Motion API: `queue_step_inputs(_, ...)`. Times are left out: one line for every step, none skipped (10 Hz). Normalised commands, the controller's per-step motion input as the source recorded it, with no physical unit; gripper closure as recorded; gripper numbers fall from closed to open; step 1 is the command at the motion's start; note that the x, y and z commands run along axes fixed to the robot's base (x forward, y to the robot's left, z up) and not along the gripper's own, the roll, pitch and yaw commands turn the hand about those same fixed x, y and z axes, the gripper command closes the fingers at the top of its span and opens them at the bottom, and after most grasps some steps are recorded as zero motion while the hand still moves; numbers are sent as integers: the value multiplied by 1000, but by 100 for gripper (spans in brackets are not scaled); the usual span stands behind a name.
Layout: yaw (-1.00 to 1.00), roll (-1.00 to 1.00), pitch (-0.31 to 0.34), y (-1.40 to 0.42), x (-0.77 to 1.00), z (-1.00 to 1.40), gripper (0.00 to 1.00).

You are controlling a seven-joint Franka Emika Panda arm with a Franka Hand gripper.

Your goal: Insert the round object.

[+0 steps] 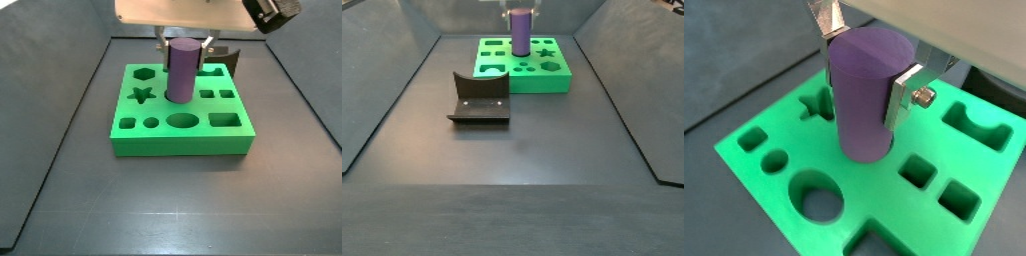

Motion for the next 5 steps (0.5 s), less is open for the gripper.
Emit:
queue_step_inputs(-94, -126, 0, 120, -126, -797, 100)
queue_step_inputs(0, -7, 31, 254, -63, -731, 100)
queue_step_inputs(0, 83, 80, 326, 0, -620, 100)
queue_step_inputs(0, 111, 76, 306, 0, -629, 100)
queue_step_inputs(0, -41, 0, 0, -57, -1000, 100)
